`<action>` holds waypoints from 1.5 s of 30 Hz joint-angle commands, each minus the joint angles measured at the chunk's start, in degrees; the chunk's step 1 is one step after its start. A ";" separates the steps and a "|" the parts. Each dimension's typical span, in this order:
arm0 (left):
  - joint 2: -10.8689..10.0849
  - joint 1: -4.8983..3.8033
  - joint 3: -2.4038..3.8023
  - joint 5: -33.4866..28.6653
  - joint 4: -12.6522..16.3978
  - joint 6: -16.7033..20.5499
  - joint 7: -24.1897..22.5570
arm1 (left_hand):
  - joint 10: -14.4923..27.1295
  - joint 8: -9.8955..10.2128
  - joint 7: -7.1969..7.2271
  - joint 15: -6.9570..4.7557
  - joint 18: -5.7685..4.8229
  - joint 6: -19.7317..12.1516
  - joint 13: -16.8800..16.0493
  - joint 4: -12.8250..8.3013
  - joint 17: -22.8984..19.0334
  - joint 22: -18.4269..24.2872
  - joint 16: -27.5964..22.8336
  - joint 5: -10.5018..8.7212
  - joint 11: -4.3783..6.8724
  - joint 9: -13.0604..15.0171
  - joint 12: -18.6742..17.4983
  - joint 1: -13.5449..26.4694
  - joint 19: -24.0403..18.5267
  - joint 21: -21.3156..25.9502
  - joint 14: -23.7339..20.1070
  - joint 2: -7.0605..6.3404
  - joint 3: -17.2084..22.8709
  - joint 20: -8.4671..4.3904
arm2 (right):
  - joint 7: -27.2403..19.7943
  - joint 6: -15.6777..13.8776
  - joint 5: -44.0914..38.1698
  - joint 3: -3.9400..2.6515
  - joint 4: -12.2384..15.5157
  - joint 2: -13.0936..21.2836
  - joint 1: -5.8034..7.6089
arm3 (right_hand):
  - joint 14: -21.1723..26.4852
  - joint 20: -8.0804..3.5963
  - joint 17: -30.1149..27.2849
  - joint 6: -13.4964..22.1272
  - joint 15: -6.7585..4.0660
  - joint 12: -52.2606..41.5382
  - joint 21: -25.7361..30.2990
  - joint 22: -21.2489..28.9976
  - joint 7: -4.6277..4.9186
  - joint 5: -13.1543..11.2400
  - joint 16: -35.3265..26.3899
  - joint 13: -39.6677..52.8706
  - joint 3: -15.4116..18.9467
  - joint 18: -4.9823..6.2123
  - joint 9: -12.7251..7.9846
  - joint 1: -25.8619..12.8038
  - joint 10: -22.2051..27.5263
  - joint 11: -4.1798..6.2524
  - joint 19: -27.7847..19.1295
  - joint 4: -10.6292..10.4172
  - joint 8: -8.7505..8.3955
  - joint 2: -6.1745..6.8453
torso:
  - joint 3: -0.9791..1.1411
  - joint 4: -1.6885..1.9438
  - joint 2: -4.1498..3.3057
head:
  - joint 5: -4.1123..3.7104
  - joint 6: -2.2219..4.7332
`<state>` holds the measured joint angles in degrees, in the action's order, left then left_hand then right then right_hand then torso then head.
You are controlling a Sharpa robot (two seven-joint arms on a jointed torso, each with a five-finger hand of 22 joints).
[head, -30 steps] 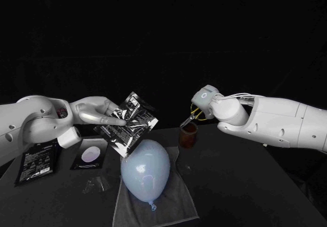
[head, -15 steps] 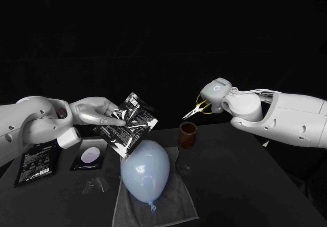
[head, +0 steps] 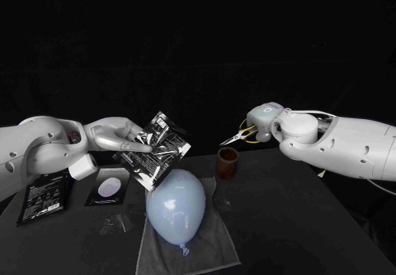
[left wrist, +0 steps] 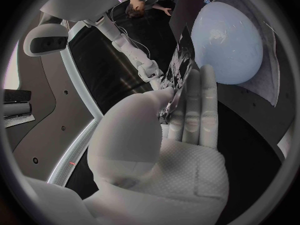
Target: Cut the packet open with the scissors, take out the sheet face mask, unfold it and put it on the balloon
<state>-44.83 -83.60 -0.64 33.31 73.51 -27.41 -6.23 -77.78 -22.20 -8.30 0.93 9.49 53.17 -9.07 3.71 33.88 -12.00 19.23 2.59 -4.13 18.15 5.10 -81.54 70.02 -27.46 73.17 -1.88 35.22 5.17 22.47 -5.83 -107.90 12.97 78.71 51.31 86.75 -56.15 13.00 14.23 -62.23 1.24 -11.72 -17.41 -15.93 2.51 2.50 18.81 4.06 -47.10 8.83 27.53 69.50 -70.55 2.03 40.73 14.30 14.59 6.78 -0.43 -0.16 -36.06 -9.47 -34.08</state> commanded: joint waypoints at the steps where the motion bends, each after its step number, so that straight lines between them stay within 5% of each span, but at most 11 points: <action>1: -0.01 -0.04 0.05 -0.25 0.20 -0.34 -0.50 | -0.34 -0.23 -0.02 -0.39 0.71 0.37 -0.05 -0.04 0.07 -0.06 0.14 0.19 0.10 10.73 -0.38 -0.19 -0.47 -0.36 0.09 0.42 0.36 0.07 | -0.31 -1.73 8.51 -0.03 -0.95 -0.48 -1.05 | 2.06 0.40 0.01 2.26 0.72 0.99 0.24 0.11 1.13 0.20 -0.88 -0.24 0.31 -0.73 -0.25 -1.20 -2.72 -2.39 -0.78 -0.20 -0.80 1.34 | 0.05 0.00 0.02 | 0.13 -0.10; 6: -0.15 -0.04 0.05 -0.25 0.31 -0.29 -0.47 | -0.34 -0.23 -0.02 -0.39 0.71 0.37 -0.05 -0.04 0.07 -0.06 0.14 0.19 0.10 10.73 -0.38 -0.19 -0.47 -0.36 0.09 0.42 0.36 0.07 | -1.24 -2.39 13.68 -0.03 -2.27 -1.21 -2.55 | 3.86 1.52 0.31 3.85 2.01 2.60 1.99 1.06 0.97 0.20 -2.06 -0.31 0.15 -1.36 -0.48 -1.72 -1.24 -2.35 -2.67 -0.69 -2.01 2.33 | 0.06 -0.05 -0.02 | 0.28 -0.20; 10: -0.20 -0.04 0.05 -0.25 0.36 -0.25 -0.43 | -0.34 -0.23 -0.02 -0.39 0.71 0.37 -0.05 -0.04 0.07 -0.06 0.14 0.19 0.10 10.73 -0.38 -0.19 -0.47 -0.36 0.09 0.42 0.36 0.07 | -2.55 -3.13 19.27 -0.02 -3.24 -1.85 -3.52 | 5.37 2.68 0.68 4.46 3.80 4.23 3.63 2.07 1.59 0.20 -2.90 -0.41 0.00 -1.82 -0.36 -1.63 0.74 -3.26 -4.02 -1.00 -2.47 2.99 | 0.07 -0.08 -0.02 | 0.32 -0.26; 22: -0.29 -0.05 0.05 -0.25 0.38 -0.21 -0.40 | -0.34 -0.23 -0.02 -0.39 0.71 0.37 -0.05 -0.04 0.07 -0.06 0.14 0.19 0.10 10.73 -0.38 -0.19 -0.47 -0.36 0.09 0.42 0.36 0.07 | -6.11 -5.40 27.11 -0.03 -5.88 -3.35 -5.45 | 7.41 3.27 1.56 6.25 7.43 6.12 5.69 3.53 2.56 0.21 -3.96 -0.44 0.51 -1.26 0.00 -1.09 3.28 -4.74 -4.78 -1.62 -3.36 3.86 | 0.04 -0.06 0.00 | 0.39 -0.18; 26: -0.31 -0.05 0.05 -0.25 0.41 -0.21 -0.38 | -0.34 -0.23 -0.02 -0.39 0.71 0.37 -0.05 -0.04 0.07 -0.06 0.14 0.19 0.10 10.73 -0.38 -0.19 -0.47 -0.36 0.09 0.42 0.36 0.07 | -6.82 -5.71 27.44 -0.03 -6.48 -3.75 -5.79 | 8.26 3.23 1.90 6.87 9.27 6.83 6.56 4.12 2.62 0.21 -4.36 -0.46 0.66 -0.27 0.19 -0.78 4.40 -5.03 -5.16 -1.91 -3.62 4.06 | 0.04 -0.04 -0.01 | 0.37 -0.23; 36: -0.37 -0.05 0.05 -0.25 0.44 -0.21 -0.38 | -0.34 -0.23 -0.02 -0.39 0.71 0.37 -0.05 -0.04 0.07 -0.06 0.14 0.19 0.10 10.73 -0.38 -0.19 -0.47 -0.36 0.09 0.42 0.36 0.07 | -7.28 -3.51 25.36 -0.03 -7.28 -4.58 -6.48 | 12.43 3.71 2.08 9.34 10.99 8.13 9.03 5.79 2.07 0.21 -6.28 -0.52 1.84 -0.74 0.33 -0.72 9.93 -5.47 -7.20 -2.64 -4.90 5.32 | 0.01 -0.04 0.05 | 0.42 -0.36; 39: -0.37 -0.05 0.05 -0.25 0.44 -0.22 -0.39 | -0.34 -0.23 -0.02 -0.39 0.71 0.37 -0.05 -0.04 0.07 -0.06 0.14 0.19 0.10 10.73 -0.38 -0.19 -0.47 -0.36 0.09 0.42 0.36 0.07 | -6.87 -2.69 24.63 -0.04 -7.68 -4.90 -6.64 | 14.26 3.70 1.80 11.65 11.57 7.94 9.73 6.41 1.61 0.24 -6.04 -0.43 3.51 -1.21 0.08 -0.47 12.72 -8.24 -7.74 -3.04 -6.15 5.87 | 0.01 -0.02 0.04 | 0.39 -0.31; 41: -0.40 -0.05 0.05 -0.26 0.46 -0.23 -0.39 | -0.34 -0.23 -0.02 -0.39 0.71 0.37 -0.05 -0.04 0.07 -0.06 0.14 0.19 0.10 10.73 -0.38 -0.19 -0.47 -0.36 0.09 0.42 0.36 0.07 | -6.52 -2.15 24.05 -0.04 -8.22 -5.20 -6.77 | 15.32 3.67 1.65 12.70 11.75 7.81 10.03 6.69 2.46 0.24 -5.83 -0.39 4.59 -1.45 0.01 -0.15 13.89 -6.41 -7.80 -3.29 -6.69 6.01 | 0.03 0.00 0.04 | 0.35 -0.29; 45: -0.43 -0.05 0.05 -0.26 0.49 -0.23 -0.39 | -0.34 -0.23 -0.02 -0.39 0.71 0.37 -0.05 -0.04 0.07 -0.06 0.14 0.19 0.10 10.73 -0.38 -0.19 -0.47 -0.36 0.09 0.42 0.36 0.07 | -6.19 -1.19 23.73 -0.04 -8.68 -5.47 -6.88 | 16.92 3.67 1.43 13.56 12.26 7.52 10.39 7.05 1.90 0.24 -5.57 -0.33 6.36 -1.86 0.04 0.23 15.25 -7.90 -7.86 -3.76 -7.10 6.11 | 0.02 -0.02 0.01 | 0.35 -0.33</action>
<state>-45.26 -83.61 -0.64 33.32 73.86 -27.38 -6.19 -77.78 -22.20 -8.44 0.84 9.49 53.12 -9.05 3.71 33.87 -11.97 19.23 2.61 -4.13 18.15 5.10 -81.61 70.03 -27.45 73.33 -1.81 35.22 5.18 16.02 -9.02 -82.46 12.99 70.25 45.96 79.86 -39.64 16.71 15.71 -49.05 13.42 -3.91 -7.20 -8.95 4.52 2.55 12.99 3.67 -41.19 7.88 27.59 69.38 -55.72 -5.73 33.29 10.62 7.71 12.84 -0.41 -0.18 -36.01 -9.08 -34.40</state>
